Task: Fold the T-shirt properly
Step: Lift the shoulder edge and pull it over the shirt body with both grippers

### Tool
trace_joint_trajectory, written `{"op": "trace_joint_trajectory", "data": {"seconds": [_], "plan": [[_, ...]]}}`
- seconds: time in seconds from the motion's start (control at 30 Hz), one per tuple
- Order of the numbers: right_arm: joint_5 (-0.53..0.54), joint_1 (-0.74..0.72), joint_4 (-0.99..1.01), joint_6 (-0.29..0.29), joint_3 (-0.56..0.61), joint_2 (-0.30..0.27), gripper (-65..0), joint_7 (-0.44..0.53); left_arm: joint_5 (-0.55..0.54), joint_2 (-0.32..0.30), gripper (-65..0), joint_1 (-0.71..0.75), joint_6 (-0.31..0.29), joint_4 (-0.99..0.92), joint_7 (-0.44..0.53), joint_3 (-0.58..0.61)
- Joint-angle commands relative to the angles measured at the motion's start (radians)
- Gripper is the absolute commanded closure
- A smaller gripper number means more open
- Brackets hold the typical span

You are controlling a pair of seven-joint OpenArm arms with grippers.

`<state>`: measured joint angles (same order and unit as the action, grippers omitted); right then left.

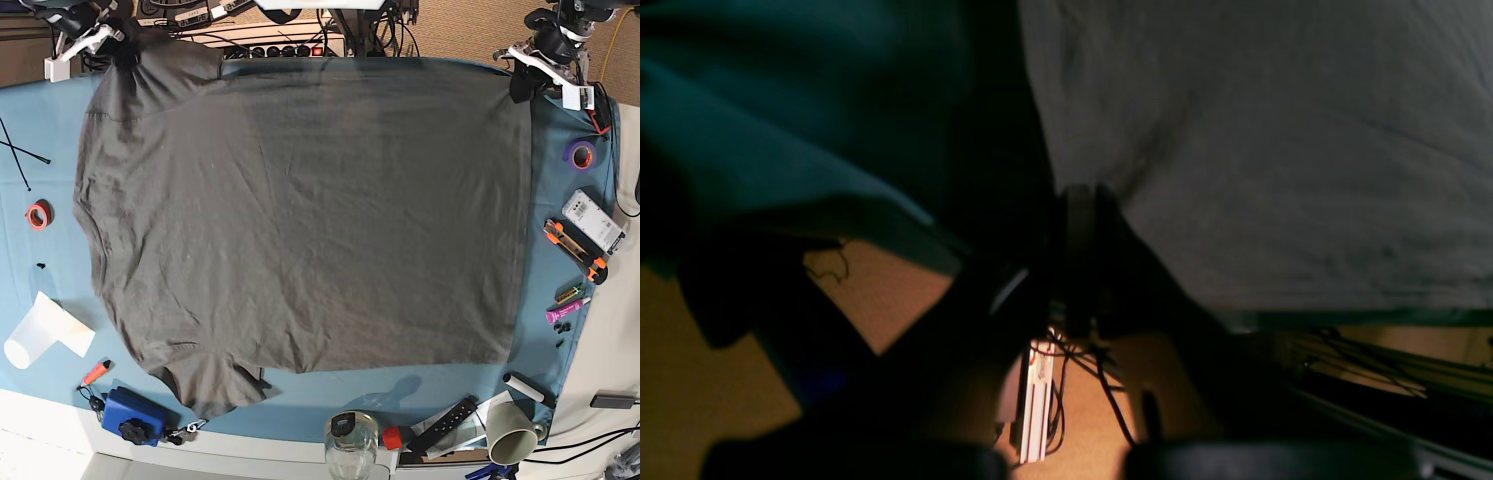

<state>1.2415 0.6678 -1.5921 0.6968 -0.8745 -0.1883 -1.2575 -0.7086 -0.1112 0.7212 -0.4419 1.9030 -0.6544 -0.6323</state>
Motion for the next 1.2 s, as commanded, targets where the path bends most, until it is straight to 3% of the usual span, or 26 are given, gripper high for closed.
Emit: {"op": "trace_joint_trajectory", "data": {"seconds": [0.0, 0.23, 0.73, 0.93, 1.17], "plan": [[0.031, 0.021, -0.014, 0.001, -0.023, -0.016, 0.0, -0.005, -0.01, -0.008, 0.0, 0.023, -0.003, 0.017, 0.015, -0.008], [0.092, 0.036, -0.099, 0.001, -0.138, -0.018, 0.0, -0.058, -0.01, -0.008, 0.0, 0.049, -0.004, 0.017, 0.01, -0.039], [0.093, -0.016, -0.123, 0.001, -0.139, -0.025, 0.0, -0.052, -0.025, -0.008, 0.0, 0.007, -0.002, 0.035, 0.006, -0.047], [0.067, -0.06, -0.123, 0.001, -0.139, -0.026, 0.0, -0.045, -0.024, -0.008, 0.0, 0.007, 0.052, 0.074, -0.003, -0.047], [0.066, -0.097, -0.123, 0.001, -0.132, -0.026, 0.0, -0.039, 0.013, -0.008, 0.0, 0.007, 0.056, 0.144, 0.0, -0.047]]}}
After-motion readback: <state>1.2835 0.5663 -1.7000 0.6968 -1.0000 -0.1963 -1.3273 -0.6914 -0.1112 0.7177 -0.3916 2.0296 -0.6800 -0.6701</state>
